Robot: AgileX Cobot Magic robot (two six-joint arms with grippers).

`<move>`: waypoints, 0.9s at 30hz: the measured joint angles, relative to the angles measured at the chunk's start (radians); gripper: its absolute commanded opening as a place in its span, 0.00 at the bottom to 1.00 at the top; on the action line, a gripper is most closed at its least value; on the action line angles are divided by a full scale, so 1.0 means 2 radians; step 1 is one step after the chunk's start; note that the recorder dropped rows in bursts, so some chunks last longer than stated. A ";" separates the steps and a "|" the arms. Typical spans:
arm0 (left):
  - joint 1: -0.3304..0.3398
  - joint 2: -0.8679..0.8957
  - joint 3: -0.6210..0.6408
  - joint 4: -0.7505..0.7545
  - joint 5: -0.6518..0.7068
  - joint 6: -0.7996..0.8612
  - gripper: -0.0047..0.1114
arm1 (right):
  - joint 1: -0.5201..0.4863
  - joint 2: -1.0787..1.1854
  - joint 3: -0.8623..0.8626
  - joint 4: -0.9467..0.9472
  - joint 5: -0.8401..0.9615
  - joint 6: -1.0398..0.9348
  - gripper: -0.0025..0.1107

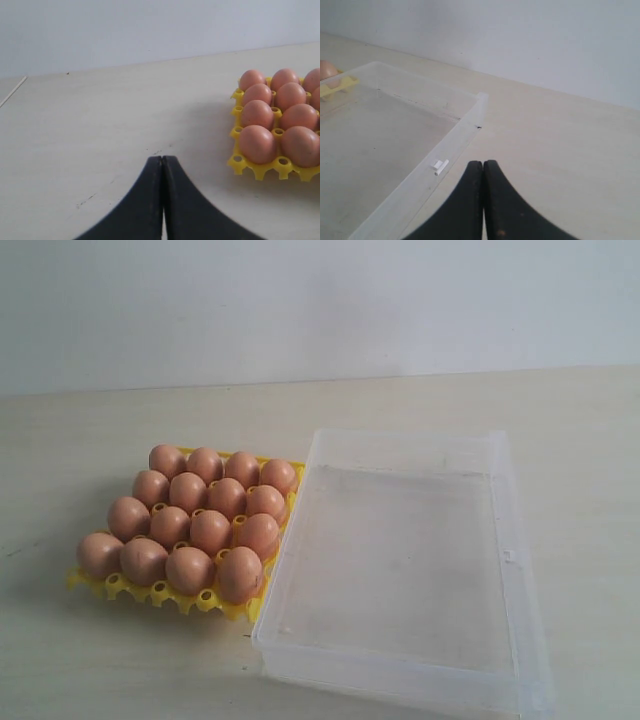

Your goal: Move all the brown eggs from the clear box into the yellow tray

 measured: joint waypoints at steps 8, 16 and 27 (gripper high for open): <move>0.000 0.000 0.000 0.000 0.000 0.000 0.04 | 0.000 0.000 0.010 0.000 0.006 0.020 0.02; 0.000 0.000 0.000 0.000 0.000 0.000 0.04 | 0.000 0.000 0.012 -0.013 0.005 0.091 0.02; 0.000 0.000 0.000 0.000 0.000 0.000 0.04 | 0.000 0.000 0.012 -0.034 -0.009 0.216 0.02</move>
